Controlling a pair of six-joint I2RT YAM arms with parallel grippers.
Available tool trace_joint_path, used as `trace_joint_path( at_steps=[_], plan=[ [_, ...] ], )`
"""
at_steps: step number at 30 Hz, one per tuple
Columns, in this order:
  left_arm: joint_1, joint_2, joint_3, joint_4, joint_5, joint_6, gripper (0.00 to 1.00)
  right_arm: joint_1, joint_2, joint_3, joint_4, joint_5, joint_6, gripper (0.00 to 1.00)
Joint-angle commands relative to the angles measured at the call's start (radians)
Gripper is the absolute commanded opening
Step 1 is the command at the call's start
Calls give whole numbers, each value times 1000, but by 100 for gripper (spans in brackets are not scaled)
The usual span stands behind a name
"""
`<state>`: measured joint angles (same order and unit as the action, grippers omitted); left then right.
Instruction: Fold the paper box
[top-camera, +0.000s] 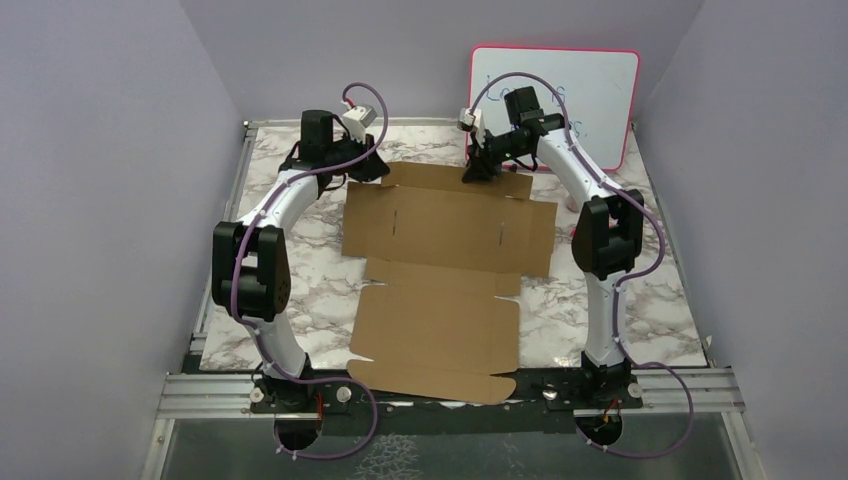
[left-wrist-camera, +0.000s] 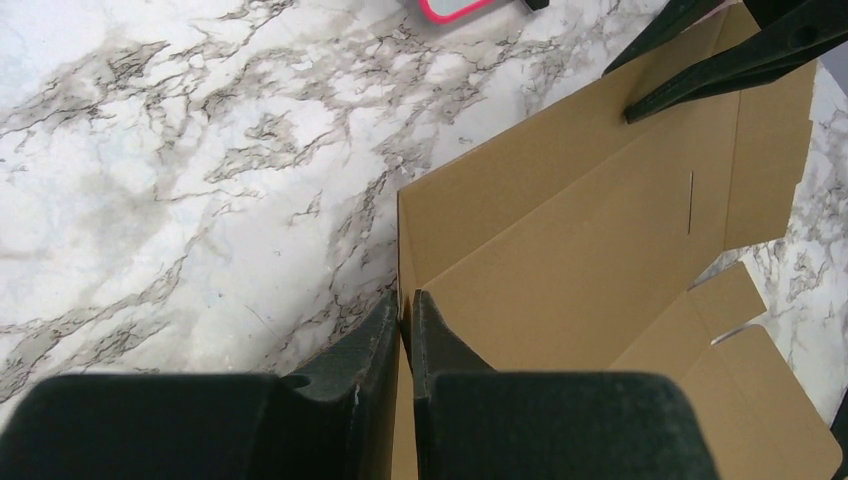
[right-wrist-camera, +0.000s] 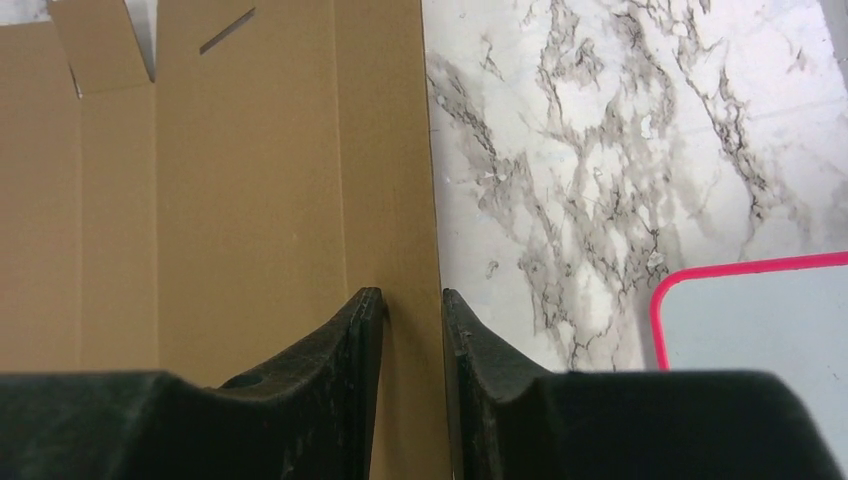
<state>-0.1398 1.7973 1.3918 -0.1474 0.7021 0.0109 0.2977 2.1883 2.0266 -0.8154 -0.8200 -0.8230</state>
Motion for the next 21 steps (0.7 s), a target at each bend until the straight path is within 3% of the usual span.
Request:
trace_joint_path(
  at_steps=[1, 9, 10, 12, 13, 21],
  plan=[
    [-8, -45, -23, 59, -18, -7, 11, 3, 25, 48, -94, -65, -45, 30],
    [-8, -87, -48, 91, -65, -82, 18, 29, -11, 9, -120, -16, -97, 23],
    [-9, -99, -53, 95, -74, -92, 19, 33, -26, -5, -111, -14, -106, 19],
    [-10, -122, -62, 103, -103, -121, 23, 41, -58, -53, -77, 1, -119, 3],
    [-10, -134, -66, 104, -118, -135, 25, 48, -76, -78, -54, 15, -123, 1],
    [-12, -259, -108, 7, -272, -246, 38, 96, -178, -220, 65, 121, -160, 1]
  ],
)
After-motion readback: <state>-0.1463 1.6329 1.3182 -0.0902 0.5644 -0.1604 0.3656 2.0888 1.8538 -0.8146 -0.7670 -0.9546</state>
